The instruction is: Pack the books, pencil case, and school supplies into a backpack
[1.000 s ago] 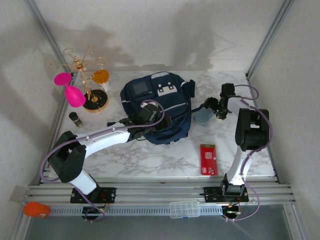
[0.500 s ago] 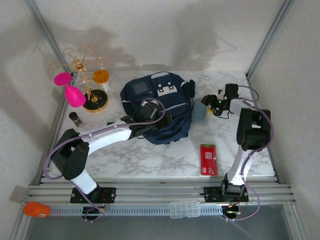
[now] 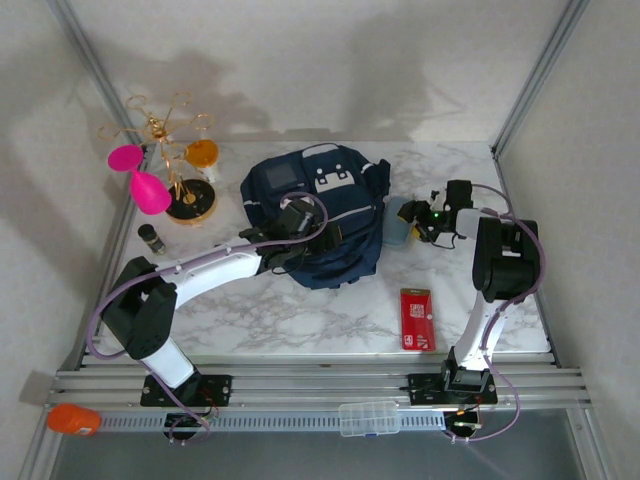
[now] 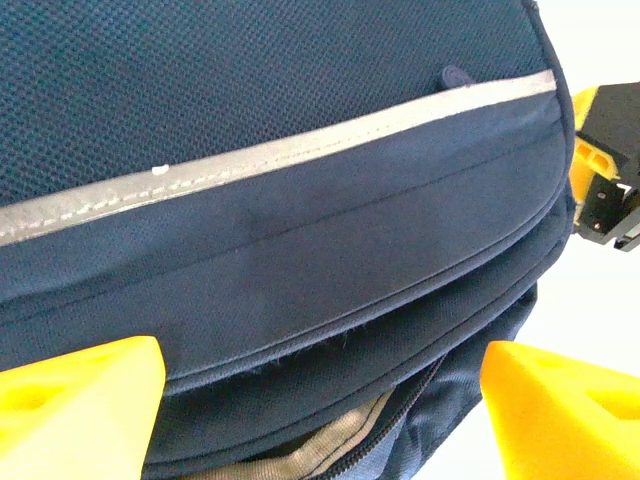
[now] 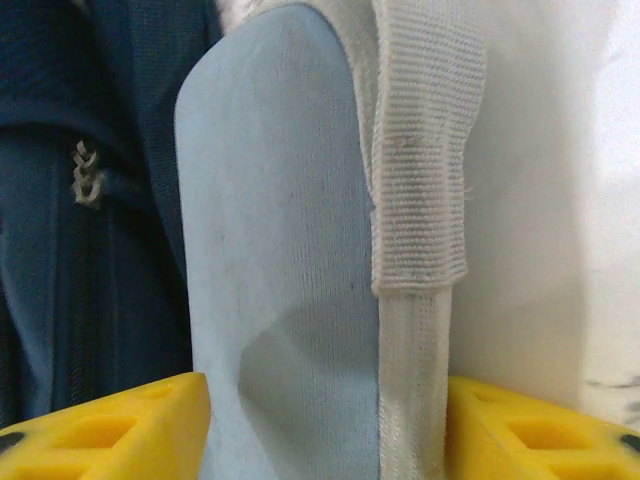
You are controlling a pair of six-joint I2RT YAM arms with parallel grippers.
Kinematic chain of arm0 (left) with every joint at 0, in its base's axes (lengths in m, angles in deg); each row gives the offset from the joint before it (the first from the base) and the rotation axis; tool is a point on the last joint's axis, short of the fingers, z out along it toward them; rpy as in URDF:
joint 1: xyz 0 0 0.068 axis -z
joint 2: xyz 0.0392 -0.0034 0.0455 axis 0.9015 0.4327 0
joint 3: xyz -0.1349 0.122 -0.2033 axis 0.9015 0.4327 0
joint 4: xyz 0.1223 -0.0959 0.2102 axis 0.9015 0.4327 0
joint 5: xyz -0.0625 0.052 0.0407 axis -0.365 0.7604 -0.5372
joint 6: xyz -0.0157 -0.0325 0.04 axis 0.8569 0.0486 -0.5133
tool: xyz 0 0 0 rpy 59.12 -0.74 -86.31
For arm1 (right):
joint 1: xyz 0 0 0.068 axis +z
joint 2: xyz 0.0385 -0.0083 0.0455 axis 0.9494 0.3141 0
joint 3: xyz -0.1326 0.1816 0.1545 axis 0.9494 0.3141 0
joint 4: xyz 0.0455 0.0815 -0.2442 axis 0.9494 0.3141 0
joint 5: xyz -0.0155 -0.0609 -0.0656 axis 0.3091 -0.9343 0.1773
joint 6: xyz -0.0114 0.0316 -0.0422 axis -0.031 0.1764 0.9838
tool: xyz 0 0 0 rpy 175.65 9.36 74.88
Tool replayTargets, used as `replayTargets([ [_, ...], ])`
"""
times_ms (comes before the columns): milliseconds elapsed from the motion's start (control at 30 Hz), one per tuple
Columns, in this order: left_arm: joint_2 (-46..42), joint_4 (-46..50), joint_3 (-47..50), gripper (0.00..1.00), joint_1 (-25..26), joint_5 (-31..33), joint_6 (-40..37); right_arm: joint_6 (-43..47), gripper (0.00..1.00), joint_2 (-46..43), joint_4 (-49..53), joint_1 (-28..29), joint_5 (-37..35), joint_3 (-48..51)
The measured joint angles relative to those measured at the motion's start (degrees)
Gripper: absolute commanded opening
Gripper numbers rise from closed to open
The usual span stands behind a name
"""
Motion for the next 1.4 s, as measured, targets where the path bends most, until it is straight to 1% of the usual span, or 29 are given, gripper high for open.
replayTargets([
  [67, 0.0, 0.24, -0.35, 0.82, -0.31, 0.13, -0.42, -0.39, 0.46, -0.22, -1.31, -0.02, 1.2, 0.0],
  [100, 0.0, 0.42, -0.55, 0.83, -0.42, 0.17, -0.57, -0.59, 0.43, -0.33, -1.99, -0.04, 1.66, 0.0],
  [233, -0.02, 0.87, -0.87, 0.83, -0.92, 0.39, -1.11, -1.03, 0.39, -0.33, -3.96, -0.07, 3.56, -0.02],
  [300, -0.09, 1.22, -0.87, 0.83, -1.07, 0.59, -1.62, -1.09, 0.32, -0.31, -4.42, -0.07, 4.15, -0.02],
  [367, -0.11, 1.44, -0.87, 0.83, -1.27, 0.79, -2.21, -0.87, 0.29, -0.31, -4.63, -0.07, 4.5, 0.0],
  [567, -0.52, 3.48, -1.31, 0.83, -1.68, 2.34, -4.85, -0.26, 0.16, -0.57, -4.81, -0.15, 5.49, 0.02],
  [600, -0.55, 3.87, -1.68, 0.82, -1.7, 2.75, -5.49, -0.28, 0.13, -0.87, -4.94, -0.24, 5.75, 0.15],
  [667, -0.55, 4.31, -2.43, 0.76, -1.68, 3.48, -7.17, -0.48, 0.09, -1.62, -5.27, -0.7, 6.69, 0.5],
  [733, -0.55, 4.42, -3.21, 0.74, -1.7, 3.87, -9.79, -0.79, 0.08, -2.51, -5.25, -1.38, 7.19, 0.92],
  [800, -0.68, 4.31, -3.98, 0.74, -1.7, 4.02, -13.79, -1.11, 0.07, -4.24, -5.03, -2.38, 6.97, 2.14],
  [933, -1.09, 4.13, -4.68, 0.73, -1.68, 4.0, -21.88, -1.7, 0.08, -10.03, -2.36, -4.33, 5.03, 4.46],
  [1000, -1.09, 4.07, -4.74, 0.77, -1.62, 3.78, -26.36, -1.86, 0.07, -14.1, -0.74, -4.85, 3.89, 5.33],
  [1100, -0.74, 4.39, -5.31, 0.78, -1.16, 3.67, -32.06, -2.01, 0.08, -19.37, 1.38, -4.9, 2.47, 6.1],
  [1267, 4.07, 4.85, -10.8, 0.82, 1.66, 5.16, -39.67, -2.45, 0.08, -25.73, 3.82, -4.9, 1.62, 8.22],
  [1400, 9.75, 5.31, -14.97, 0.88, 4.46, 6.01, -44.33, -2.86, 0.08, -27.1, 5.68, -4.9, 1.62, 9.73],
])
